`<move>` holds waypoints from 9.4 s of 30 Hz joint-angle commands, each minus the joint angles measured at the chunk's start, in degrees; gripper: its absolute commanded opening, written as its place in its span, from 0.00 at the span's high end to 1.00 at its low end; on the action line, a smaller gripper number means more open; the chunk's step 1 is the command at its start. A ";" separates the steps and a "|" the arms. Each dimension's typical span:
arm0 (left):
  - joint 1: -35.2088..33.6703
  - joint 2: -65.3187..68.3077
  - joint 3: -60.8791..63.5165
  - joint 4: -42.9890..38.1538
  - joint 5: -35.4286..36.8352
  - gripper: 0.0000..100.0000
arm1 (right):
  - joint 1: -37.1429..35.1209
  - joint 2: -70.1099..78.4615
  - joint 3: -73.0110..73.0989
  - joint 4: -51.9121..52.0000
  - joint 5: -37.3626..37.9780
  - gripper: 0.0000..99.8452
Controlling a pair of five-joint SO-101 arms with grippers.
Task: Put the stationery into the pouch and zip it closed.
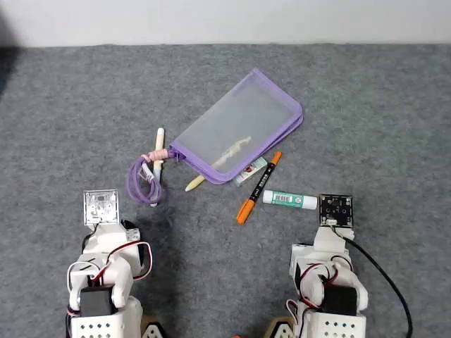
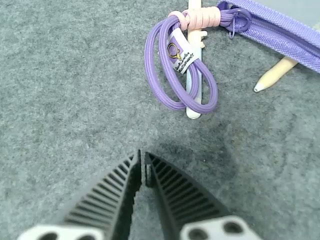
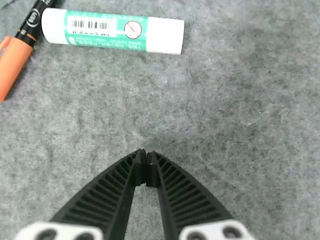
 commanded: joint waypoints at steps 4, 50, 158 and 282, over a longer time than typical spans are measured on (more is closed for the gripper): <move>0.00 -0.35 -0.57 -0.53 -0.26 0.98 | 0.04 -0.48 1.05 0.22 -0.53 0.99; 0.00 -0.35 -0.57 -0.53 -0.26 0.98 | 0.04 -0.48 1.05 0.22 -0.53 0.99; 0.00 -0.35 -0.57 -0.53 -0.26 0.98 | -34.68 143.96 -130.29 18.07 -6.33 0.90; 18.73 -0.35 -20.53 -5.80 10.20 0.71 | -40.31 68.62 -86.51 19.91 6.59 0.99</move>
